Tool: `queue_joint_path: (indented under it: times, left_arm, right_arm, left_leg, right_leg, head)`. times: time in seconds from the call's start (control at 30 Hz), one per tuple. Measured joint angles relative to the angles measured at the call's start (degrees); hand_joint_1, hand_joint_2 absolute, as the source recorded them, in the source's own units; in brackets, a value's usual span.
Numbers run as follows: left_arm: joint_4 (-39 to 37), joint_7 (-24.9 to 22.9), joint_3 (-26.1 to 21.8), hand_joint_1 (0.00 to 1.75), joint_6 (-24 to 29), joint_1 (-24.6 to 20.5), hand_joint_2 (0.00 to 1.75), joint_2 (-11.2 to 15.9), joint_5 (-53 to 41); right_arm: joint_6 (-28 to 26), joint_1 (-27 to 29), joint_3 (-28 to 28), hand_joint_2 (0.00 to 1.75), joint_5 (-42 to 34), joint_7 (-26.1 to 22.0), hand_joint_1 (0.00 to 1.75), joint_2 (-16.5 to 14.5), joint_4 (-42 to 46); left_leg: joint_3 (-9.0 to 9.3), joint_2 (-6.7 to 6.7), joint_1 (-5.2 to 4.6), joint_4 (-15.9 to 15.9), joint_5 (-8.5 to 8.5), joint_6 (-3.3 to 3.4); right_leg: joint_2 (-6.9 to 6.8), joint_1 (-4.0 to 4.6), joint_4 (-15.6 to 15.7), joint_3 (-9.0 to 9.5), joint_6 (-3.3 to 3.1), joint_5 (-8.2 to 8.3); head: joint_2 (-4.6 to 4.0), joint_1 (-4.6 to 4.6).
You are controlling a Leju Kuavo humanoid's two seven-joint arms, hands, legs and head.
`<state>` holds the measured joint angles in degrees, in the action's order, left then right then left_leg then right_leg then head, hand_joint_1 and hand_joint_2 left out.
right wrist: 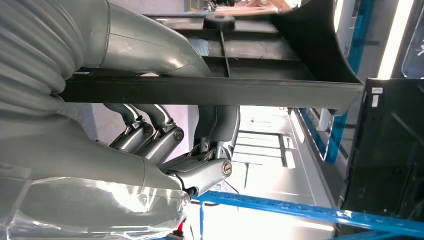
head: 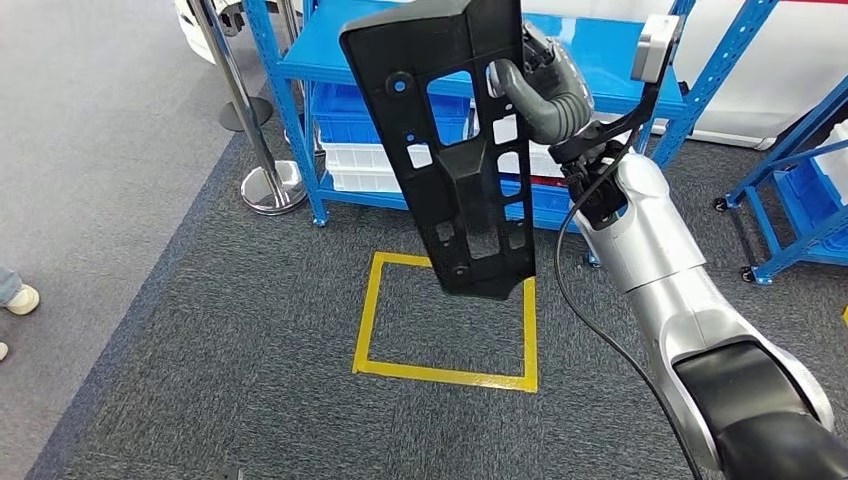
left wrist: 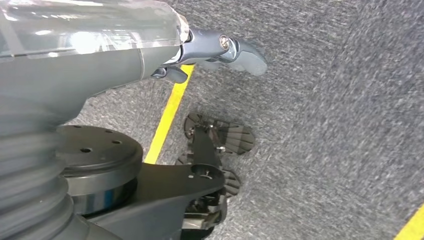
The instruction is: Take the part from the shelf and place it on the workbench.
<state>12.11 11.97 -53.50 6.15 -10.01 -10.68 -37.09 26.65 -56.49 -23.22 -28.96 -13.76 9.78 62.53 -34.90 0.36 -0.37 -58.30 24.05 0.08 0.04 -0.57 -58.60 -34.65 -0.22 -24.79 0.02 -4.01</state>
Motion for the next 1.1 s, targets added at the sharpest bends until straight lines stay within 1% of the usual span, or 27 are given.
queue_joint_path:
  times: [0.07,0.13,0.17,0.2,0.23,0.27,0.33,0.37,0.4,0.43,0.5,0.53,0.57,0.6,0.67,0.7,0.73,0.77,0.8,0.83,0.87,0.9,0.93,1.0,1.03,1.07,1.1]
  left_arm:
    - [0.00,0.05,0.01,0.00,-0.07,0.01,1.75,0.01,0.01]
    - [0.00,0.07,0.02,0.00,-0.15,0.04,1.75,0.01,0.02]
    - [0.00,0.07,0.02,0.00,-0.17,0.06,1.75,0.01,0.02]
    - [0.00,0.08,0.02,0.00,-0.17,0.08,1.75,0.01,0.02]
    - [0.00,0.09,0.02,0.00,-0.18,0.10,1.75,0.01,0.02]
    - [0.00,0.11,0.02,0.00,-0.18,0.10,1.75,0.01,0.02]
    - [0.00,0.17,0.02,0.00,-0.18,0.08,1.75,0.02,0.02]
    - [0.00,0.19,0.02,0.00,-0.18,0.06,1.75,0.03,0.03]
    - [0.00,0.21,0.02,0.00,-0.19,0.05,1.75,0.03,0.04]
    - [0.00,0.21,0.02,0.00,-0.20,0.04,1.75,0.03,0.05]
    - [0.00,0.21,0.02,0.00,-0.27,0.02,1.75,0.01,0.08]
    - [0.00,0.21,0.03,0.00,-0.30,-0.03,1.75,-0.03,0.09]
    - [0.00,0.22,0.03,0.00,-0.34,-0.08,1.75,-0.06,0.09]
    - [0.00,0.22,0.04,0.00,-0.38,-0.12,1.75,-0.09,0.10]
    - [0.00,0.26,0.04,0.00,-0.45,-0.12,1.75,-0.10,0.12]
    - [0.00,0.31,0.04,0.00,-0.49,-0.10,1.75,-0.10,0.13]
    - [0.00,0.35,0.04,0.00,-0.51,-0.09,1.75,-0.10,0.13]
    - [0.00,0.38,0.04,0.00,-0.52,-0.09,1.75,-0.12,0.13]
    - [0.00,0.40,0.04,0.00,-0.55,-0.10,1.75,-0.14,0.13]
    - [0.00,0.42,0.04,0.00,-0.57,-0.12,1.75,-0.15,0.13]
    - [0.00,0.45,0.04,0.00,-0.59,-0.14,1.75,-0.16,0.13]
    - [0.00,0.48,0.04,0.00,-0.61,-0.15,1.75,-0.16,0.13]
    - [0.00,0.51,0.04,0.00,-0.61,-0.15,1.75,-0.16,0.14]
    - [0.00,0.54,0.04,0.00,-0.62,-0.17,1.75,-0.16,0.15]
    - [0.00,0.54,0.04,0.00,-0.63,-0.19,1.75,-0.16,0.15]
    - [0.00,0.55,0.04,0.00,-0.64,-0.20,1.75,-0.17,0.14]
    - [0.00,0.55,0.04,0.00,-0.66,-0.16,1.75,-0.17,0.14]
  right_arm:
    - [0.08,0.01,0.03,1.75,-0.01,-0.10,1.75,0.02,0.02]
    - [0.10,0.16,0.06,1.75,-0.02,-0.21,1.75,0.04,0.03]
    - [0.11,0.33,0.06,1.75,-0.01,-0.23,1.75,0.04,0.03]
    - [0.10,0.53,0.05,1.75,-0.01,-0.25,1.75,0.04,0.03]
    - [0.09,0.71,0.05,1.75,0.01,-0.27,1.75,0.04,0.03]
    - [0.08,0.84,0.05,1.75,0.04,-0.28,1.75,0.04,0.09]
    - [0.08,0.85,0.08,1.75,0.12,-0.37,1.75,0.04,0.32]
    - [0.05,0.80,0.09,1.75,0.16,-0.42,1.75,0.04,0.43]
    - [0.02,0.76,0.10,1.75,0.21,-0.48,1.75,0.05,0.52]
    - [-0.02,0.76,0.13,1.75,0.27,-0.51,1.75,0.08,0.56]
    - [-0.08,0.82,0.32,1.75,0.40,-0.54,1.75,0.24,0.64]
    - [-0.08,0.79,0.43,1.75,0.44,-0.55,1.75,0.34,0.70]
    - [-0.07,0.74,0.53,1.75,0.47,-0.57,1.75,0.44,0.75]
    - [-0.05,0.72,0.56,1.75,0.49,-0.59,1.75,0.50,0.79]
    - [-0.04,0.85,0.57,1.75,0.58,-0.60,1.75,0.61,0.81]
    - [-0.05,0.98,0.57,1.75,0.65,-0.60,1.75,0.66,0.80]
    - [-0.05,1.08,0.57,1.75,0.71,-0.60,1.75,0.70,0.80]
    - [-0.05,1.11,0.58,1.75,0.77,-0.60,1.75,0.74,0.80]
    - [-0.05,1.08,0.59,1.75,0.80,-0.60,1.75,0.75,0.84]
    - [-0.04,0.97,0.62,1.75,0.82,-0.61,1.75,0.75,0.88]
    - [-0.04,0.88,0.65,1.75,0.84,-0.63,1.75,0.75,0.92]
    - [-0.02,0.82,0.67,1.75,0.85,-0.65,1.75,0.75,0.94]
    - [-0.02,0.79,0.70,1.75,0.85,-0.67,1.75,0.79,0.94]
    - [-0.02,0.82,0.75,1.75,0.85,-0.68,1.75,0.96,0.96]
    - [-0.02,0.81,0.79,1.75,0.85,-0.68,1.75,1.03,1.00]
    - [-0.02,0.79,0.81,1.75,0.85,-0.69,1.75,1.07,1.04]
    - [0.01,0.79,0.80,1.75,0.85,-0.69,1.75,1.07,1.09]
  left_leg:
    - [-1.34,-0.08,0.04,-3.07,2.25,-0.59]
    - [-4.30,-0.12,0.34,-10.39,6.15,-1.03]
    - [-5.77,-0.12,0.48,-14.06,7.56,-1.18]
    - [-6.57,-0.12,0.59,-16.24,8.06,-1.28]
    - [-6.33,-0.13,0.67,-16.18,7.43,-1.31]
    - [-5.02,-0.19,0.75,-13.77,5.80,-1.26]
    - [-0.93,-1.16,0.87,-5.77,2.22,-0.93]
    - [0.59,-1.69,0.90,-2.63,1.33,-0.74]
    - [1.37,-2.12,0.88,-0.86,1.07,-0.58]
    - [1.52,-2.19,0.81,-0.46,1.25,-0.46]
    - [1.43,-1.49,0.91,0.08,0.92,0.06]
    - [1.45,-1.05,1.01,0.40,0.65,0.47]
    - [1.45,-0.57,1.12,0.73,0.40,0.85]
    - [1.41,-0.08,1.14,0.89,0.23,1.10]
    - [1.18,0.82,1.07,0.87,0.14,1.27]
    - [1.09,1.33,1.05,0.81,0.13,1.29]
    - [1.04,1.87,1.04,0.72,0.14,1.27]
    - [1.01,2.40,1.04,0.59,0.19,1.20]
    - [1.01,2.91,1.02,0.41,0.29,1.06]
    - [0.99,3.36,0.89,0.20,0.43,0.84]
    - [0.94,3.77,0.71,-0.01,0.57,0.60]
    - [0.90,4.21,0.52,-0.16,0.66,0.34]
    - [0.86,4.72,0.35,-0.22,0.69,0.12]
    - [0.74,5.50,0.31,-0.31,0.85,-0.43]
    - [0.54,4.87,0.42,-0.79,1.37,-0.74]
    - [-0.05,3.72,0.56,-2.24,2.53,-1.04]
    - [-1.18,2.24,0.71,-5.02,4.32,-1.29]
  right_leg:
    - [0.00,-0.39,0.41,-0.08,-0.71,0.48]
    - [0.12,-0.36,0.42,-0.34,-1.05,0.71]
    - [0.25,-0.33,0.38,-0.45,-1.09,0.78]
    - [0.43,-0.32,0.30,-0.53,-1.10,0.82]
    - [0.65,-0.32,0.19,-0.57,-1.09,0.83]
    - [0.90,-0.32,0.08,-0.58,-1.05,0.83]
    - [1.50,-0.25,-0.13,-0.67,-0.79,0.84]
    - [1.82,-0.21,-0.22,-0.86,-0.51,0.93]
    - [2.15,-0.20,-0.26,-1.12,-0.16,1.10]
    - [2.47,-0.22,-0.22,-1.39,0.23,1.34]
    - [2.84,-0.30,-0.19,-1.74,0.93,1.56]
    - [2.44,-0.30,-0.78,-2.09,1.18,1.01]
    - [1.86,-0.28,-2.41,-2.83,1.38,-0.17]
    - [1.17,-0.34,-5.34,-4.11,1.52,-1.99]
    - [0.54,-0.39,-13.07,-7.49,1.84,-5.60]
    - [0.46,-0.44,-15.74,-8.60,1.99,-6.33]
    - [0.31,-0.51,-16.23,-8.64,2.09,-5.94]
    - [-0.03,-0.56,-14.38,-7.51,2.13,-4.58]
    - [-0.86,-0.60,-10.57,-5.39,2.10,-2.61]
    - [-2.36,-0.38,-6.46,-3.21,1.98,-1.24]
    - [-3.52,-0.15,-3.21,-1.59,1.68,-0.28]
    - [-4.32,0.10,-1.26,-0.77,1.34,0.09]
    - [-4.46,0.34,-0.72,-0.76,0.98,-0.05]
    - [-3.06,0.21,-0.61,-1.17,0.22,0.37]
    - [-2.48,0.08,-0.50,-1.27,-0.15,0.58]
    - [-1.89,-0.06,-0.39,-1.36,-0.53,0.81]
    - [-1.31,-0.15,-0.31,-1.45,-0.85,1.00]
  head:
    - [0.00,-0.01]
    - [0.00,-0.01]
    - [0.00,-0.01]
    - [0.00,-0.01]
    - [0.00,-0.01]
    - [0.00,-0.01]
    - [-0.01,-0.01]
    - [-0.01,-0.02]
    - [-0.01,0.01]
    - [-0.01,0.01]
    - [0.00,0.04]
    - [0.00,0.03]
    - [0.00,0.04]
    - [0.00,0.05]
    - [0.00,0.06]
    - [0.00,0.06]
    - [0.00,0.05]
    - [0.00,0.05]
    - [0.00,0.05]
    - [0.00,0.05]
    - [0.00,0.04]
    - [0.00,0.03]
    - [0.00,0.03]
    - [0.00,0.02]
    - [0.00,0.02]
    - [0.00,0.02]
    - [0.00,0.02]
